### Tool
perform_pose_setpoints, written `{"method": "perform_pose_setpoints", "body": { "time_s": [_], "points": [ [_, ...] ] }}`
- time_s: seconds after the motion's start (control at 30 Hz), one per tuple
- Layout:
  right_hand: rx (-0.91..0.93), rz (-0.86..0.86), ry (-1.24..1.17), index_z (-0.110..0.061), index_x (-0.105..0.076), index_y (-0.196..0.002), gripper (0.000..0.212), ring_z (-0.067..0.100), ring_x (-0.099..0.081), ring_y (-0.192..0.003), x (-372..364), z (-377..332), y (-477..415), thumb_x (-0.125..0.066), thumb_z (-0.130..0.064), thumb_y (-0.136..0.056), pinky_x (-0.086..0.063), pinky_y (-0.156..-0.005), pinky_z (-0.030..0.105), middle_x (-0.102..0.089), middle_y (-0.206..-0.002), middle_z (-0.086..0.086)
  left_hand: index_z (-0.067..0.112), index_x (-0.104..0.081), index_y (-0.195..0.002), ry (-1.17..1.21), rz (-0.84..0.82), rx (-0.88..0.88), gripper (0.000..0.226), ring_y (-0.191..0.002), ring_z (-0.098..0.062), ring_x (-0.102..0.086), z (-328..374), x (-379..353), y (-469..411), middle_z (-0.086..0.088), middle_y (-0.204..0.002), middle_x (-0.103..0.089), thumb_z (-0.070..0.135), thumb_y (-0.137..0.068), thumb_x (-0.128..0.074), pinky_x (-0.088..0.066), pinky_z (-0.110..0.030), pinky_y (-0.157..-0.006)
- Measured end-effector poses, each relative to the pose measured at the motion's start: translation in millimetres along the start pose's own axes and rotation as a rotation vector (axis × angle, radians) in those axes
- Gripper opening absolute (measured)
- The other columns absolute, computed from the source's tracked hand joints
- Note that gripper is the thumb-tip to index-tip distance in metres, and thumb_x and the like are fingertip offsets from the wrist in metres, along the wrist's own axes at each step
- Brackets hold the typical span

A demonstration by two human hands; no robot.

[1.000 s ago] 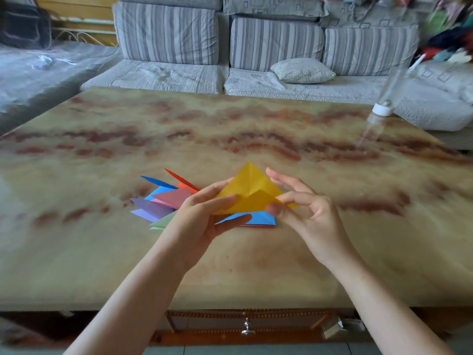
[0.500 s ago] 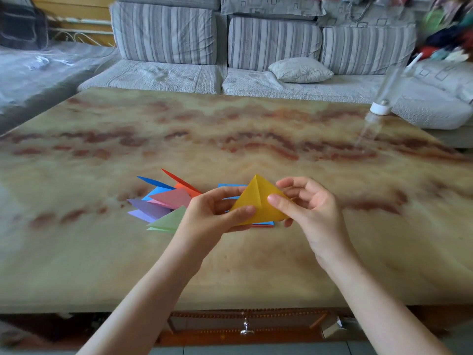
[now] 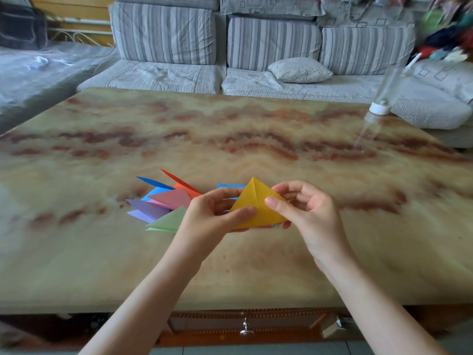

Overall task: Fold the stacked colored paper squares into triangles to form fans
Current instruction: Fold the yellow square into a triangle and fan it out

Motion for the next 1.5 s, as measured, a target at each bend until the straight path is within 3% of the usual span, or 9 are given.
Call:
{"method": "perform_pose_setpoints", "body": {
  "time_s": [0.2,0.27,0.37,0.63,0.73,0.83,1.03,1.3,1.5],
  "points": [
    [0.012,-0.021,-0.003,-0.016,-0.065,-0.077,0.018,0.005,-0.059,-0.058,-4,-4,3,-0.073,0.0,-0.076,-0.043,-0.045,0.015,-0.067,-0.072,0.001,0.017,-0.073,-0.086,-0.145,0.041,-0.048,0.01,-0.073,-0.011,-0.067,-2,-1,0,0.0,-0.078,-0.074,0.018,-0.076,-0.074,-0.057,-0.027,-0.072],
    [0.011,-0.034,-0.011,-0.015,-0.065,-0.077,0.017,0.003,-0.059,-0.058,-5,-5,4,-0.072,0.001,-0.077,-0.042,-0.045,0.014,-0.067,-0.073,0.002,0.019,-0.073,-0.08,-0.18,0.058,-0.07,0.005,-0.068,-0.006,-0.062,-2,0,0,0.004,-0.071,-0.071,0.023,-0.078,-0.073,-0.049,-0.019,-0.066],
    [0.014,-0.042,0.01,-0.015,-0.066,-0.077,0.017,0.004,-0.059,-0.059,-6,-6,6,-0.073,0.0,-0.076,-0.042,-0.046,0.015,-0.068,-0.072,0.0,0.02,-0.071,-0.073,-0.206,0.089,-0.082,0.008,-0.06,-0.001,-0.055,-3,1,0,0.01,-0.062,-0.066,0.023,-0.08,-0.072,-0.04,-0.012,-0.057],
    [0.011,-0.031,0.036,-0.017,-0.067,-0.078,0.017,0.005,-0.059,-0.06,-4,-2,5,-0.075,-0.003,-0.075,-0.043,-0.047,0.017,-0.069,-0.072,-0.001,0.019,-0.07,-0.069,-0.205,0.12,-0.09,0.011,-0.055,0.002,-0.051,-3,0,1,0.011,-0.057,-0.063,0.021,-0.08,-0.072,-0.038,-0.01,-0.053],
    [-0.014,0.0,0.031,-0.017,-0.068,-0.087,0.021,0.008,-0.062,-0.068,-4,1,4,-0.081,-0.012,-0.071,-0.048,-0.054,0.02,-0.069,-0.082,0.005,0.017,-0.07,-0.07,-0.176,0.145,-0.111,0.01,-0.058,-0.002,-0.053,-3,-1,1,0.008,-0.061,-0.065,0.02,-0.08,-0.072,-0.039,-0.012,-0.055],
    [-0.139,-0.017,-0.023,-0.015,-0.067,-0.097,0.043,0.012,-0.064,-0.069,-1,2,2,-0.084,-0.028,-0.06,-0.052,-0.061,0.024,-0.069,-0.082,0.0,0.016,-0.068,-0.068,-0.094,0.187,-0.145,0.013,-0.056,-0.001,-0.053,-1,-2,2,0.009,-0.058,-0.064,0.018,-0.08,-0.071,-0.04,-0.011,-0.053],
    [-0.23,-0.221,-0.012,-0.008,-0.074,-0.079,0.019,0.013,-0.062,-0.064,-11,2,11,-0.075,-0.025,-0.068,-0.05,-0.066,0.026,-0.072,-0.073,0.005,0.01,-0.067,-0.07,0.025,0.257,-0.153,0.012,-0.054,-0.001,-0.051,3,-2,3,0.008,-0.058,-0.062,0.019,-0.078,-0.072,-0.037,-0.01,-0.049],
    [-0.191,-0.176,-0.066,0.005,-0.071,-0.085,0.012,0.012,-0.063,-0.062,-13,5,10,-0.069,-0.006,-0.08,-0.051,-0.066,0.021,-0.07,-0.073,0.003,0.009,-0.068,-0.077,0.134,0.224,-0.049,0.017,-0.058,-0.008,-0.057,0,-3,5,-0.004,-0.069,-0.065,0.026,-0.075,-0.07,-0.042,-0.012,-0.051],
    [-0.193,-0.189,-0.103,-0.005,-0.072,-0.095,0.03,0.021,-0.071,-0.078,-21,2,17,-0.073,-0.028,-0.076,-0.056,-0.076,0.034,-0.075,-0.086,0.006,0.012,-0.068,-0.077,0.17,0.217,-0.031,0.024,-0.069,-0.015,-0.057,-3,-9,9,-0.005,-0.074,-0.066,0.034,-0.067,-0.07,-0.044,-0.027,-0.069]
  ]
}}
Point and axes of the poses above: each hand's wrist, its own y-axis away from the middle knuckle, its own x-axis out of the back of the hand, z = x × y, the point moved 1 cm from there along -y, towards the middle knuckle
